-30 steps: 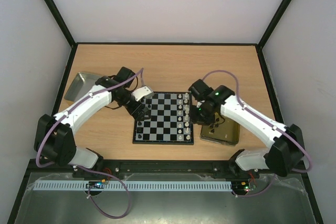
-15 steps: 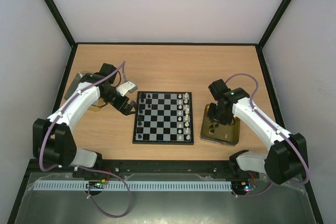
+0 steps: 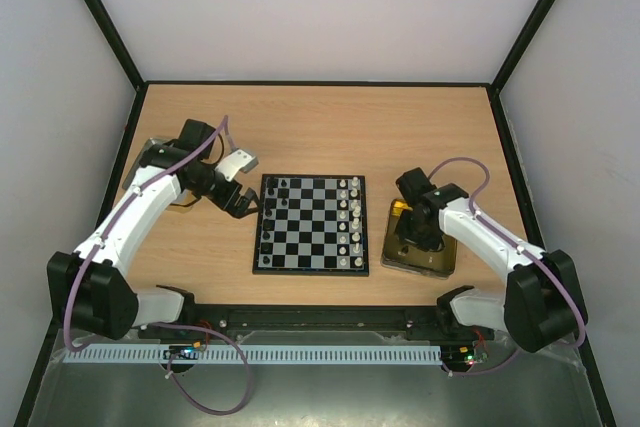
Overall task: Set up the chess pieces on the board
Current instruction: Pick up the chess piece from the storage box.
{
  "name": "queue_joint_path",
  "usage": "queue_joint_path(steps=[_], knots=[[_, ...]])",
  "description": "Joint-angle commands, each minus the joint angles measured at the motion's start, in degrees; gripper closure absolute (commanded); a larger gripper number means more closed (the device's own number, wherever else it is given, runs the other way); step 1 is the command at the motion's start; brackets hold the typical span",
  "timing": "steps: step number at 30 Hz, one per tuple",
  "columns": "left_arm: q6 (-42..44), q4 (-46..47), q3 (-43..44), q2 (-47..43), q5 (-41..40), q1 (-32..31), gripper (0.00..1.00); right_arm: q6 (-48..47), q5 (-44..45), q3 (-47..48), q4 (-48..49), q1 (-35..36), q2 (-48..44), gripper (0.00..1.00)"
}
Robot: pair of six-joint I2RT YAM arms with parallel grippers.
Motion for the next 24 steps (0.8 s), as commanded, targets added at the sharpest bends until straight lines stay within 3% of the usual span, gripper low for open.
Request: queue_joint_path(steps=[1,12,24], knots=[[-1.4,-0.7,1.4,0.0,0.1,1.5,0.01,-2.6,3.9,3.4,1.7,-0.2,1.7,0.71],[-1.1,-0.7,1.2,0.6,1.1,3.4,0.01,-5.8,5.2,7.4,5.6,-2.2,9.7,0.71],[-2.1,0.1,1.0,3.8,3.6,3.3,0.01,-4.3,6.0,7.9,6.3,-2.9,11.6,0.72]])
